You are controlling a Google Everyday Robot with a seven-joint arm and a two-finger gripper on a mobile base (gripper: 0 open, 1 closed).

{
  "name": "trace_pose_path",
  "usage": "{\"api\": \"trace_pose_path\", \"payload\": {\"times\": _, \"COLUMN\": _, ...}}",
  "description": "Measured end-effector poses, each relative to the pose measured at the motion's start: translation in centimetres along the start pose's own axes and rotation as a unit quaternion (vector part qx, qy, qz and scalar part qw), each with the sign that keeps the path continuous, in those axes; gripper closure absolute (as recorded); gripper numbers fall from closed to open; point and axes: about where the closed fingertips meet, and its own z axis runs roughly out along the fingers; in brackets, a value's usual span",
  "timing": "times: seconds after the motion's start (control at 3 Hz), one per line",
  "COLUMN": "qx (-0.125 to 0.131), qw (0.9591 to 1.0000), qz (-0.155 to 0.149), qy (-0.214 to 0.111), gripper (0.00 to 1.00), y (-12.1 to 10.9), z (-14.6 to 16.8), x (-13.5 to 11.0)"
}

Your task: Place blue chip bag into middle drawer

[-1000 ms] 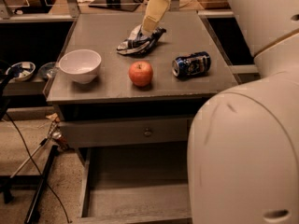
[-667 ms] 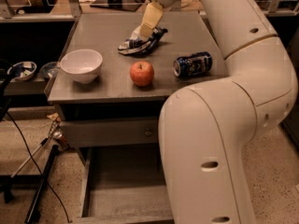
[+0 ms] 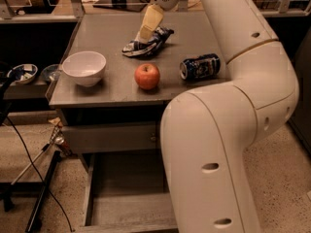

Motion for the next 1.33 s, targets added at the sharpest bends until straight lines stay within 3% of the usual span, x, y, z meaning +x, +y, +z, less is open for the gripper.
{"api": "trace_pose_path", "payload": {"times": 0.33, "qx": -0.024, "qw": 0.9995, "qz": -0.014, "qy": -0.011, "gripper": 0.00, "y": 0.4, "z": 5.3, "x": -2.9}}
{"api": "trace_pose_path", "payload": {"times": 0.67, "qx": -0.015, "qw": 0.9997, "qz": -0.004, "qy": -0.017, "gripper": 0.00, "y": -0.6, "z": 5.6, "x": -2.2}}
{"api": "trace_pose_path", "payload": {"times": 1.33, "qx": 0.012, "qw": 0.9987, "qz": 0.049, "qy": 0.007, "gripper": 0.00, "y": -3.8, "z": 6.6, "x": 3.5}}
